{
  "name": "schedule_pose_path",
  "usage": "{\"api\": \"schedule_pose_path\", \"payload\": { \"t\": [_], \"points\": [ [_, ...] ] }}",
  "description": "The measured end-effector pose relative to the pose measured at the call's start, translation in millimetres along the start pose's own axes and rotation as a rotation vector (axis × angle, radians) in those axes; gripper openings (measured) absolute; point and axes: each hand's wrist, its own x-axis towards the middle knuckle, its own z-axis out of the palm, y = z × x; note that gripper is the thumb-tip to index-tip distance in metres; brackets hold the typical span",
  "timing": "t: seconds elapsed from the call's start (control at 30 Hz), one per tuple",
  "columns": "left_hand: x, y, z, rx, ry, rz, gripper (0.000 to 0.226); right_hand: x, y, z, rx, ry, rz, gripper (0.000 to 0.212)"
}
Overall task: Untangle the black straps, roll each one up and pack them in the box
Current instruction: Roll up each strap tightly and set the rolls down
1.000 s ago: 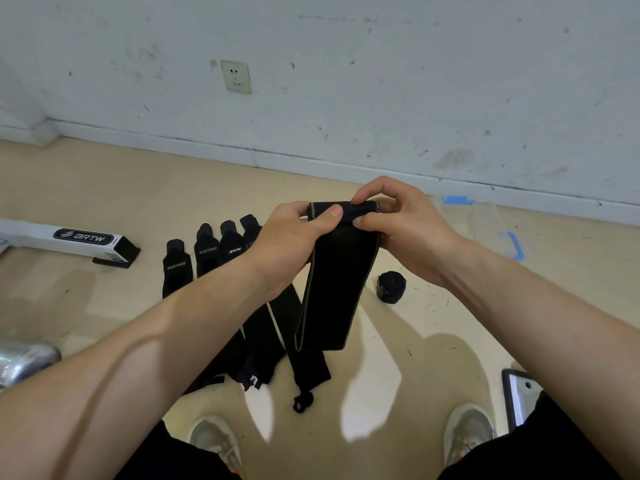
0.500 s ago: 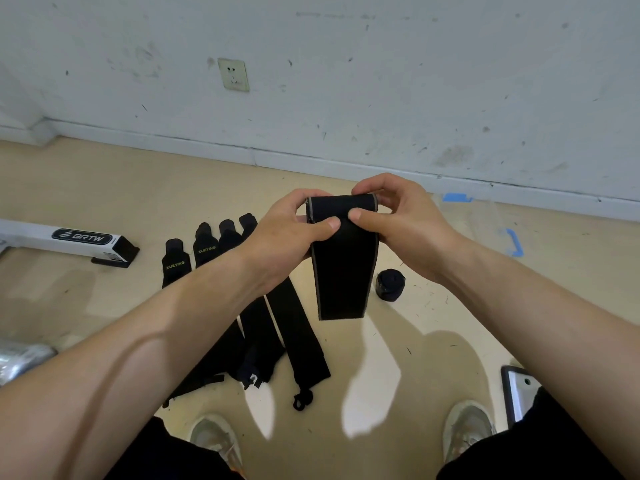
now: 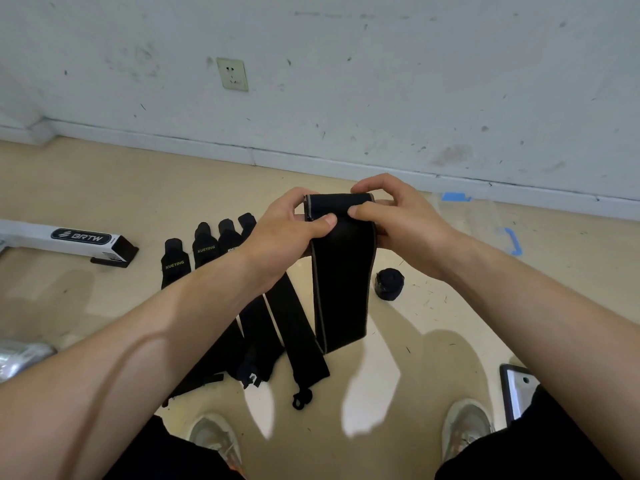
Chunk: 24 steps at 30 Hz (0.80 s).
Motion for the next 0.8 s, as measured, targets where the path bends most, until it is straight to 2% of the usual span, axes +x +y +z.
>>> {"api": "schedule_pose_path", "payload": {
  "t": [0.1,0.23,0.47,0.63,0.8],
  "points": [
    [-0.5,2.1,-1.0,-0.013,0.003,0.018,0.021,-2.0,-3.0,2.5,0.035,-0.036,0.012,0.005],
    [-1.0,2.7,1.1,-0.047,0.027,0.027,0.026,-2.2,-1.2,3.4,0.032,-0.040,-0.062,0.002],
    [-5.3,10.3,3.0,-0.131,-0.013,-0.018,0.033,0.3,2.2,-0.2,0.010,-0.026,-0.137,0.014],
    [-4.6,9.9,4.1,-0.180,0.005,-0.015,0.021,1.4,4.6,-0.8,-0.018,-0.011,-0.150,0.019],
    [-3.4,8.1,3.2,-0.209,0.023,0.011,0.019,0.1,1.0,-0.9,0.116,-0.050,-0.035,0.023]
  ]
}}
